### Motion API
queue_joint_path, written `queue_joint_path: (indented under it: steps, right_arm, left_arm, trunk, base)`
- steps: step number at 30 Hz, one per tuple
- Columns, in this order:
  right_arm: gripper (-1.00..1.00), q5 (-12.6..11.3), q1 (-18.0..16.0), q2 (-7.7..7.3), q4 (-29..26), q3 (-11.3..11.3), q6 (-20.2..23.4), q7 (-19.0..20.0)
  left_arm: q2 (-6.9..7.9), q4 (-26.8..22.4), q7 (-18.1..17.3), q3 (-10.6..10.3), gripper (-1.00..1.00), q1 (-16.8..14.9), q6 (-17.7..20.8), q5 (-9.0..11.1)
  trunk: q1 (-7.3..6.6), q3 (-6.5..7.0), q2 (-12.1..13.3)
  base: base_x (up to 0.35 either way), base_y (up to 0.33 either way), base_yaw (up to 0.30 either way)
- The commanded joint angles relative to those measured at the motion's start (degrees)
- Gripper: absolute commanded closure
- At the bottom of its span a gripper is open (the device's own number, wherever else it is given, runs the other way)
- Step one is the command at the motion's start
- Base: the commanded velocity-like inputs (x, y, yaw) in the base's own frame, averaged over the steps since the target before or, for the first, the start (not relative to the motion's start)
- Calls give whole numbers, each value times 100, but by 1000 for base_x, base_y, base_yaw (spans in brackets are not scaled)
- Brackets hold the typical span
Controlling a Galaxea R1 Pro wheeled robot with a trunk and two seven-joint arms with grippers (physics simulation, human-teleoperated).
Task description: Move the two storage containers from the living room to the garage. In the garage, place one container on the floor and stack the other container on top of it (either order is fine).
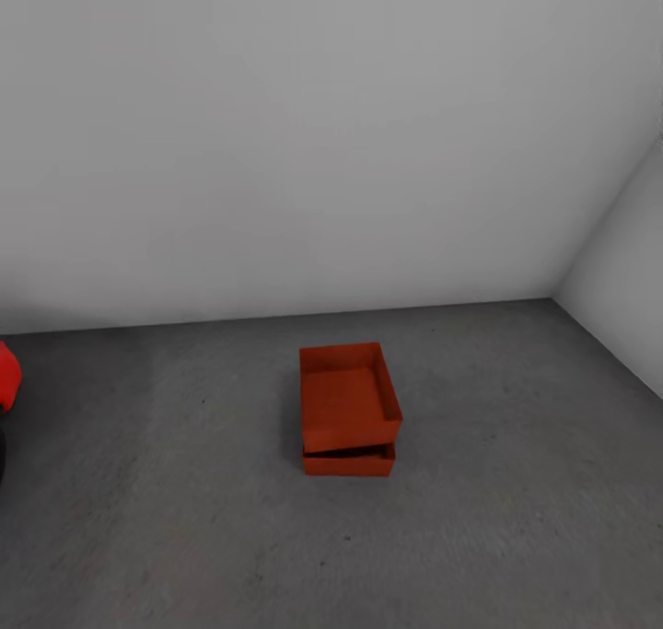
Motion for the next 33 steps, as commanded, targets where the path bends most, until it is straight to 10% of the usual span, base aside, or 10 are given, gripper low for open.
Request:
queue_joint_path:
  steps: [1, 13, 22, 33]
  right_arm:
    - [-100, -60, -9, 2, 19, 45, -37, 11]
    - [-100, -69, -8, 0, 19, 45, -190, 7]
    - [-100, -69, -4, 8, 19, 45, -198, 7]
    - [-100, -69, -5, 9, 19, 45, -199, 7]
  left_arm:
    - [-2, 2, 12, -49, -100, -3, -14, 50]
    - [-172, 52, -34, -25, -100, 68, 41, 124]
    - [-157, 63, -985, 15, -100, 234, 149, 214]
    - [-190, 63, -1118, 21, -100, 268, 195, 243]
  trunk:
    - [3, 1, -9]
    - [3, 113, -9]
    - [3, 197, -9]
    - [3, 300, -9]
  base:
    - [0, 0, 0]
    - [0, 0, 0]
    - [0, 0, 0]
    - [0, 0, 0]
